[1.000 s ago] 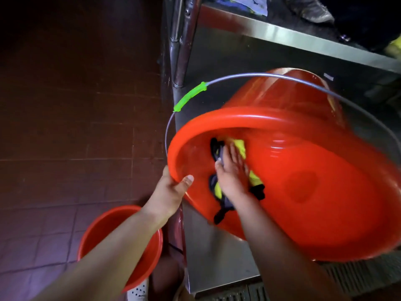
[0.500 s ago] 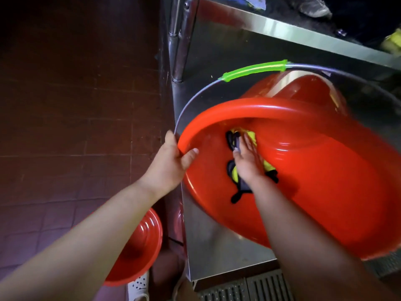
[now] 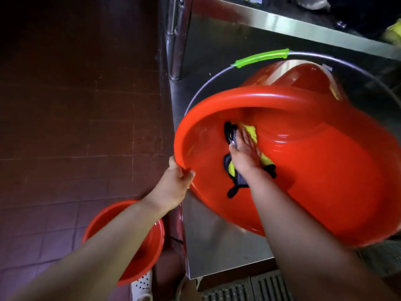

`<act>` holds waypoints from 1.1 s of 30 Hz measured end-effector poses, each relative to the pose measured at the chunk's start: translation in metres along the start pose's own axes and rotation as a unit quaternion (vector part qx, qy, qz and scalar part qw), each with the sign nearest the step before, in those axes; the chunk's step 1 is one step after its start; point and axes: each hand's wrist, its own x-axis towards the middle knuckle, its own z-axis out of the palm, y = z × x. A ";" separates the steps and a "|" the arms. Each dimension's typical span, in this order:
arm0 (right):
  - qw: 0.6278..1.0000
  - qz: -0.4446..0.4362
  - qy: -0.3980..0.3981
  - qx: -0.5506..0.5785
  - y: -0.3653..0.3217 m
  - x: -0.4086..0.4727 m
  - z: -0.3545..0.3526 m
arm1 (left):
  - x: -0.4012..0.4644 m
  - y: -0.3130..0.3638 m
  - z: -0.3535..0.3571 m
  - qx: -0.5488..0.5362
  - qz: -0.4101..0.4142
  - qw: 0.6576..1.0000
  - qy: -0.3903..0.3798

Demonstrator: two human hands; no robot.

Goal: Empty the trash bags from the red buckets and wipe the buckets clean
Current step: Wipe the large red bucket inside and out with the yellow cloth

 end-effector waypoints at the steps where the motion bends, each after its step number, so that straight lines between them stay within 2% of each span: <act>1: 1.000 -0.006 0.011 0.009 -0.006 -0.015 0.004 | 0.001 0.001 0.000 0.011 0.018 1.000 0.005; 6: 0.989 -0.141 0.016 0.033 -0.024 -0.116 0.031 | 0.001 0.006 0.004 0.066 0.086 0.992 0.064; 9: 0.981 -0.185 0.018 0.054 -0.019 -0.126 0.031 | -0.001 0.013 0.005 0.087 0.112 0.988 0.064; 12: 0.984 -0.172 0.030 0.038 -0.006 -0.089 0.022 | -0.001 0.029 0.000 0.098 0.149 0.982 0.064; 19: 0.995 -0.077 -0.039 -0.040 0.022 0.017 -0.006 | 0.000 0.066 -0.035 0.143 0.222 0.960 0.089; 21: 0.994 -0.072 -0.043 -0.065 0.022 0.029 -0.005 | 0.000 0.063 -0.038 0.112 0.212 0.965 0.110; 23: 0.994 -0.064 -0.042 -0.084 0.019 0.034 -0.003 | -0.001 0.046 -0.036 0.060 0.164 0.978 0.113; 27: 0.994 -0.038 -0.050 -0.088 0.011 0.031 -0.004 | -0.007 0.004 -0.019 -0.008 0.007 0.999 0.036; 30: 0.999 -0.011 -0.025 -0.037 -0.007 0.010 0.000 | -0.008 -0.004 -0.012 -0.022 0.009 0.999 0.032; 33: 0.999 -0.049 0.010 -0.007 -0.028 -0.042 0.018 | -0.010 -0.006 -0.012 -0.016 0.038 0.999 0.025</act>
